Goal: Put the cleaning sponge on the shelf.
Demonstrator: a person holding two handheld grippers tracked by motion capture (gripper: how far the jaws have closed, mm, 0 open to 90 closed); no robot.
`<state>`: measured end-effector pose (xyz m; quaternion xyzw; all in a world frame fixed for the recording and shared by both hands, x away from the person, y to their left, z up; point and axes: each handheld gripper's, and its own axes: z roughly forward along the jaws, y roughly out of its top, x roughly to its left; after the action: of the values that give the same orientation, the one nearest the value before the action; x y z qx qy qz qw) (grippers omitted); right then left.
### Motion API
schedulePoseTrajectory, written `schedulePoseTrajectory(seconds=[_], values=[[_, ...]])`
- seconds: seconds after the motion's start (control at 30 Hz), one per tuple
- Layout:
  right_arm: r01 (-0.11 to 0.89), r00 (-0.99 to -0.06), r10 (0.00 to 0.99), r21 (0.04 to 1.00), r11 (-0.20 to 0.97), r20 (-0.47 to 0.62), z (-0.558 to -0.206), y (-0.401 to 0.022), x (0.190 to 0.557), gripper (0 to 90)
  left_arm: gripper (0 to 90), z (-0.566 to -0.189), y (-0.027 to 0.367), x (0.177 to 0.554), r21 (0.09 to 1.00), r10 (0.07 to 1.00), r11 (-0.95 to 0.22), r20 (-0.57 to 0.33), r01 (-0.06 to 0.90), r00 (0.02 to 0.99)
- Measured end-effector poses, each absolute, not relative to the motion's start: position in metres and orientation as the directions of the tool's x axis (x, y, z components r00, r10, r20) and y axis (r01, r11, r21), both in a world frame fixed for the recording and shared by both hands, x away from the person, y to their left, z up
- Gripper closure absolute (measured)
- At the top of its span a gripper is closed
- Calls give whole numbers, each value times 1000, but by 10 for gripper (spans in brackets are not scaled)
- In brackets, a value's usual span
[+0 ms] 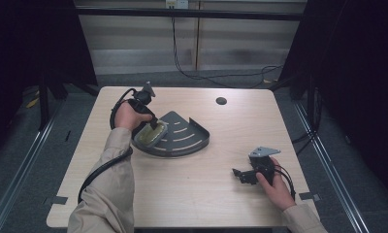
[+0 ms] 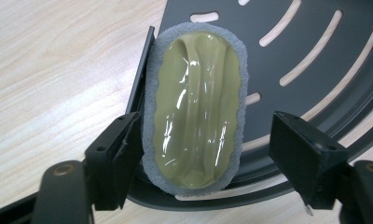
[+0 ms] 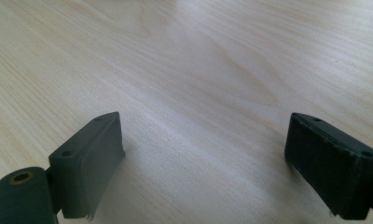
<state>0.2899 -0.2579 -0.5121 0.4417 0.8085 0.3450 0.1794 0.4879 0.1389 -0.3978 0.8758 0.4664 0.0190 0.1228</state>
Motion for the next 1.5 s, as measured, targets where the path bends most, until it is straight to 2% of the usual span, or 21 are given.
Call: schedulePoseTrajectory(seconds=[0.6,1.5], values=[[593,-543,839,715,370,16,-512,-258,290,111,215,-383,141,476,246,822,-528,-91,813,562],[592,-544,839,715,371,15,-512,-258,290,111,206,-371,169,445,266,824,-519,-97,812,558]])
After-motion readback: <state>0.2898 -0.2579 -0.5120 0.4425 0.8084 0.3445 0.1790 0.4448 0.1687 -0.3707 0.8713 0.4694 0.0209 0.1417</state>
